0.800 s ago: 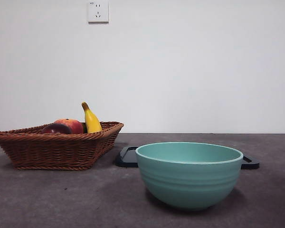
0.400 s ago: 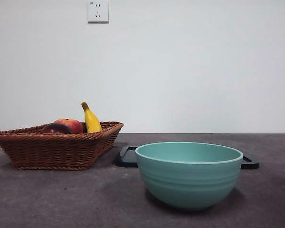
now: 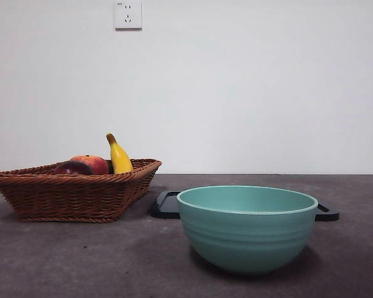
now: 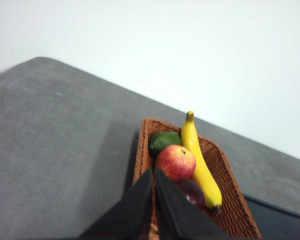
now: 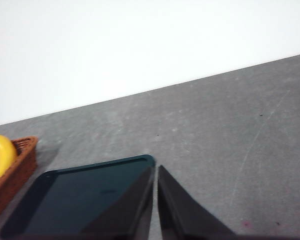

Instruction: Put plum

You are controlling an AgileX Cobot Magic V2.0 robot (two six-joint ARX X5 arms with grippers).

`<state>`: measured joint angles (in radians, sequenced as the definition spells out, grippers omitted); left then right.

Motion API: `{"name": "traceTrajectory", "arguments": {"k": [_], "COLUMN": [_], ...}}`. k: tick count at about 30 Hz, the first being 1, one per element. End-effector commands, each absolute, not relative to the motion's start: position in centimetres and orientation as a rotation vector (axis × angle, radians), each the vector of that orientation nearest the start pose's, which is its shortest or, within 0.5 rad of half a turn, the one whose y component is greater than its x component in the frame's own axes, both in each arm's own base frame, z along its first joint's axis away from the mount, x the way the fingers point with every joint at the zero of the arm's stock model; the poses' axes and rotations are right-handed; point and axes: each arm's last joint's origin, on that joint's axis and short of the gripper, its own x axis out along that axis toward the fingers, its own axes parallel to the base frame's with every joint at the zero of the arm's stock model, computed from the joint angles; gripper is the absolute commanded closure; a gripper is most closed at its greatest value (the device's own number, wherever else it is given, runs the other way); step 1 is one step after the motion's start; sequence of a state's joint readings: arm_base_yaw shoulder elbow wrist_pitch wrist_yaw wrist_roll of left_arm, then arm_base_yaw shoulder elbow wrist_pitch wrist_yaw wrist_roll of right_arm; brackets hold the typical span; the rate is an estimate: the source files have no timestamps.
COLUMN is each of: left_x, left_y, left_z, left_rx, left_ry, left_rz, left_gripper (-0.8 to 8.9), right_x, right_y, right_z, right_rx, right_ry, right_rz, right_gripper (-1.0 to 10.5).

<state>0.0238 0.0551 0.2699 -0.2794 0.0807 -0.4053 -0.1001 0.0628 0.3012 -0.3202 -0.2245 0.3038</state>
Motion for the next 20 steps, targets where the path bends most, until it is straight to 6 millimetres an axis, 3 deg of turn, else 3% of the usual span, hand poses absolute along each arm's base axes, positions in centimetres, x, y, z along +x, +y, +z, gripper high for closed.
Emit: {"name": "traceTrajectory", "arguments": {"k": [1,12,20], "left_x": [7.6,8.3,10.8], "left_y": [-0.2,-0.9,-1.5], "left_z": [24.4,30.7,33.1], "left_rx": [-0.389,-0.22,-0.224], "left_ry": [0.082,0.259,0.409], "left_rz": [-0.083,-0.347,-0.574], "left_gripper": [8.05,8.05,8.05], "right_x": [7.3,8.9,11.2], "right_y": [0.0,0.4,0.7], "right_z": [25.0,32.2,35.1], "right_rx": [0.29,0.21,0.194], "right_ry": [0.093,0.293,0.51], "right_rz": [0.146,0.343,0.491], "right_gripper": [9.4,9.4,9.4]}}
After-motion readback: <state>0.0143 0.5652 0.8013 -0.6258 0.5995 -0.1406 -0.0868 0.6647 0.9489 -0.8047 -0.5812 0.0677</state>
